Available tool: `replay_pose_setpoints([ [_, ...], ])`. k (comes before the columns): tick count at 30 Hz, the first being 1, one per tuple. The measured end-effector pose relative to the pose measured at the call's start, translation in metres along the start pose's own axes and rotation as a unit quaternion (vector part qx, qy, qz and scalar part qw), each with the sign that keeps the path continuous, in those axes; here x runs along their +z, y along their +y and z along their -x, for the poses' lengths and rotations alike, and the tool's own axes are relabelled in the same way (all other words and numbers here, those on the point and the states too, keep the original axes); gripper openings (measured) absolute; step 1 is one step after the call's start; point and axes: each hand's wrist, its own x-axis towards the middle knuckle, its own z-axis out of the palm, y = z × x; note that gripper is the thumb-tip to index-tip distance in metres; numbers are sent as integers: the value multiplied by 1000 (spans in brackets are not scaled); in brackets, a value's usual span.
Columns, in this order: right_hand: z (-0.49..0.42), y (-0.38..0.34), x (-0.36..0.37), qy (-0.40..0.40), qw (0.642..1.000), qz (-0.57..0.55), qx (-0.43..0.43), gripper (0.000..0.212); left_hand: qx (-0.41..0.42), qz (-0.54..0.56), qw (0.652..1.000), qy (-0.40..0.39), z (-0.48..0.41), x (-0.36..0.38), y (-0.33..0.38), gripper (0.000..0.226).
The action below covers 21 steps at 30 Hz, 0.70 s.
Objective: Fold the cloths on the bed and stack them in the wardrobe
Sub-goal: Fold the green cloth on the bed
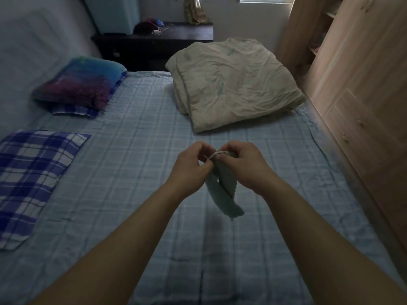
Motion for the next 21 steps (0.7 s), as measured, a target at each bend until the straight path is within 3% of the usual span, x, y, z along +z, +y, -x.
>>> replay_pose_setpoints([
  [11, 23, 14, -23, 95, 995, 32, 2, 9, -82, 55, 995, -10, -13, 18, -44, 17],
  [16, 36, 30, -35, 127, 989, 67, 29, 9, -101, 8, 994, -34, -18, 28, -78, 22],
  [21, 39, 55, -48, 153, 983, 89, 52, 15, -109, 14, 994, -17, -20, 40, -96, 11],
])
